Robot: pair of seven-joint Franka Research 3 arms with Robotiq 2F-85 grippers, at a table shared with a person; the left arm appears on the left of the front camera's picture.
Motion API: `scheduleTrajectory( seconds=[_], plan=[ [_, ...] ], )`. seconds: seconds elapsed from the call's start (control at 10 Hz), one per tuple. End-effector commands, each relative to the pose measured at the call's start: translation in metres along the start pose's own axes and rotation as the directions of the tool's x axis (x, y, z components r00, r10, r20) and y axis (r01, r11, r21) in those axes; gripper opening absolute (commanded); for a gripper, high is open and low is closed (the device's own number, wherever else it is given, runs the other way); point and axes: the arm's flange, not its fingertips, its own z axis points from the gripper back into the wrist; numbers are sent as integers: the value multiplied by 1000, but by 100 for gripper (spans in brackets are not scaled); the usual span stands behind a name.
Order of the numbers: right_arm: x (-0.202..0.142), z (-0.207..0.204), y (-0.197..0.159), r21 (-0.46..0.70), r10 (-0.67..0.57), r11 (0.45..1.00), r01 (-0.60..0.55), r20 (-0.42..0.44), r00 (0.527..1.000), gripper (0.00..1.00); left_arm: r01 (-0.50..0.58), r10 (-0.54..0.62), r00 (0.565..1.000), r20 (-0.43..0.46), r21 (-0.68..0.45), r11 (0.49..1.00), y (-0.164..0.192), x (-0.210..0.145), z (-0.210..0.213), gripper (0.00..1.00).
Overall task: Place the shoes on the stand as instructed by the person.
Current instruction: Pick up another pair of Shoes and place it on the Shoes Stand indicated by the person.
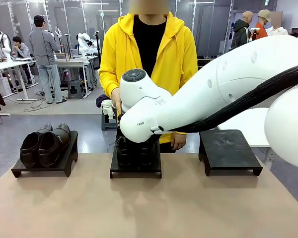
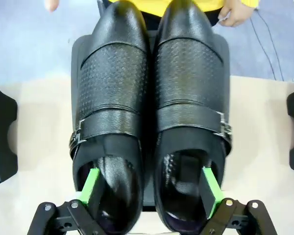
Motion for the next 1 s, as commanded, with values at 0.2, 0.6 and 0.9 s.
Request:
scheduleTrajectory(
  seconds=[0.2,0.6,0.9],
  plan=[
    [0,0,0,0,0,1000,0,0,1000,100,14,-14,1000,-6,1,1000,-2,-4,-1,100],
    [0,0,0,0,0,1000,0,0,1000,100,14,-14,1000,-6,1,1000,-2,-4,-1,100],
    [0,0,0,0,0,1000,0,0,1000,100,14,-14,1000,-6,1,1000,-2,-4,-1,100]
  ],
)
